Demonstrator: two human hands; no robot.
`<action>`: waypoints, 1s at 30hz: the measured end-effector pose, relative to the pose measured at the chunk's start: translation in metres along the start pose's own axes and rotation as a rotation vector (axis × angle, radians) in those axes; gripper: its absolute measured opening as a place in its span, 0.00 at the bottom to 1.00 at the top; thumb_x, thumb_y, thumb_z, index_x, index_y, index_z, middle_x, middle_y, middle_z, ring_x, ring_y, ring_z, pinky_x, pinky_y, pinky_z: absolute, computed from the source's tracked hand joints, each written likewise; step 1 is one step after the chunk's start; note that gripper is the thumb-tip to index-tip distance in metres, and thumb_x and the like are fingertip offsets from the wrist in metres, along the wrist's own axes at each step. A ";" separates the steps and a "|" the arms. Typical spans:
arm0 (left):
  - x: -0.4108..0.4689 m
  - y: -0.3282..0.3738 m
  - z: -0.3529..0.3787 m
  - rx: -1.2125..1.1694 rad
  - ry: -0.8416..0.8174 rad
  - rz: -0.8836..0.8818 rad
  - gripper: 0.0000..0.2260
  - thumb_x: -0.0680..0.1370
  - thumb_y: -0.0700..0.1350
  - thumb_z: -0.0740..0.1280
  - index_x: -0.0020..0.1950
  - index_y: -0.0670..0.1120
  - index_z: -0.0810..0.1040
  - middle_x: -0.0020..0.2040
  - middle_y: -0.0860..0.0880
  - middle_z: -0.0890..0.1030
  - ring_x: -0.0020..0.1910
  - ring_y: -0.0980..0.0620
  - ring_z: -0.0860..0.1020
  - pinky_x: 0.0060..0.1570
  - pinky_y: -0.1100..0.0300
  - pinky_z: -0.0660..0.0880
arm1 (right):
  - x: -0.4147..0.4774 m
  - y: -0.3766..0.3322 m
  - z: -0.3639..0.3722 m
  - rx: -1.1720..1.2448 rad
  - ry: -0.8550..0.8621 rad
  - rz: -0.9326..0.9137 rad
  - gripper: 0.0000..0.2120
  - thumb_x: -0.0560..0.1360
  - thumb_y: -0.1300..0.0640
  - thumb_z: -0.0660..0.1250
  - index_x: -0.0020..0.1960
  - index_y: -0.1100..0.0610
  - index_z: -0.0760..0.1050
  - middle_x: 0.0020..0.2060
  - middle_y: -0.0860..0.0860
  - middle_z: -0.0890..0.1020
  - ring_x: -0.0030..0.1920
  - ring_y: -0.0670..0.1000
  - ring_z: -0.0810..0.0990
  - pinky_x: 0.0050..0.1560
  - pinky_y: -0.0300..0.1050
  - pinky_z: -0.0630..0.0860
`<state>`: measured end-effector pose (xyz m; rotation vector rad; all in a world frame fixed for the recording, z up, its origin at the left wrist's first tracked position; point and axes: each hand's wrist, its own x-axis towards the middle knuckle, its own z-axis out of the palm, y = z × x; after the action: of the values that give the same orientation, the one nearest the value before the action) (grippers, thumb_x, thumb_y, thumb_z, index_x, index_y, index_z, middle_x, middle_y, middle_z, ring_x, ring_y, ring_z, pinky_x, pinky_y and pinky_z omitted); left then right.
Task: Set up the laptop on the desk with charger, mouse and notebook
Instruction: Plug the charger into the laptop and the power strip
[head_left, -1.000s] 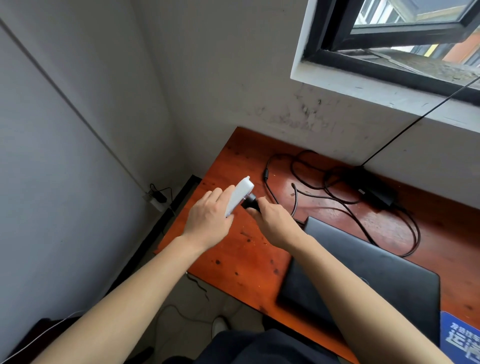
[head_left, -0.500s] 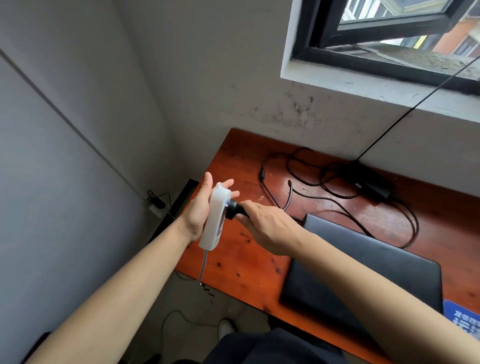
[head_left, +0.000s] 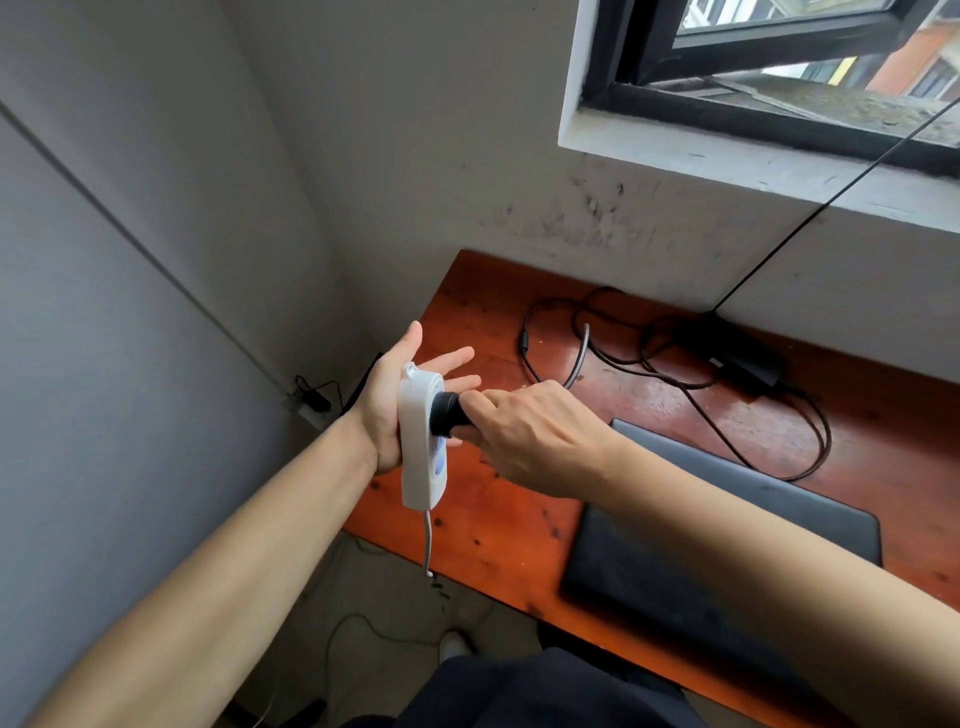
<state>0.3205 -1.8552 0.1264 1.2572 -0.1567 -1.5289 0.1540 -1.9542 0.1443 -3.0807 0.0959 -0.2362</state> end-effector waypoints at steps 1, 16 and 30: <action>-0.001 0.002 0.001 -0.003 -0.006 0.001 0.35 0.75 0.74 0.51 0.71 0.53 0.75 0.75 0.42 0.69 0.71 0.39 0.71 0.72 0.32 0.57 | 0.001 0.001 -0.001 0.003 0.007 0.005 0.09 0.83 0.51 0.60 0.51 0.57 0.71 0.34 0.48 0.77 0.23 0.50 0.68 0.22 0.42 0.54; 0.033 -0.056 0.016 0.678 0.356 0.283 0.41 0.75 0.72 0.40 0.78 0.47 0.63 0.71 0.43 0.73 0.62 0.42 0.78 0.60 0.47 0.76 | -0.009 0.052 0.055 0.574 0.143 0.559 0.13 0.84 0.48 0.58 0.59 0.57 0.71 0.45 0.54 0.80 0.45 0.60 0.78 0.40 0.48 0.64; 0.123 -0.117 0.015 0.690 0.695 0.193 0.10 0.85 0.44 0.57 0.62 0.47 0.75 0.46 0.48 0.81 0.40 0.53 0.79 0.37 0.64 0.74 | -0.083 0.123 0.149 0.355 -0.326 0.722 0.33 0.83 0.48 0.58 0.81 0.55 0.48 0.80 0.60 0.51 0.80 0.62 0.48 0.78 0.59 0.49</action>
<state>0.2543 -1.9113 -0.0202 2.1773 -0.3524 -0.8082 0.0883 -2.0647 -0.0222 -2.4831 0.9914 0.2526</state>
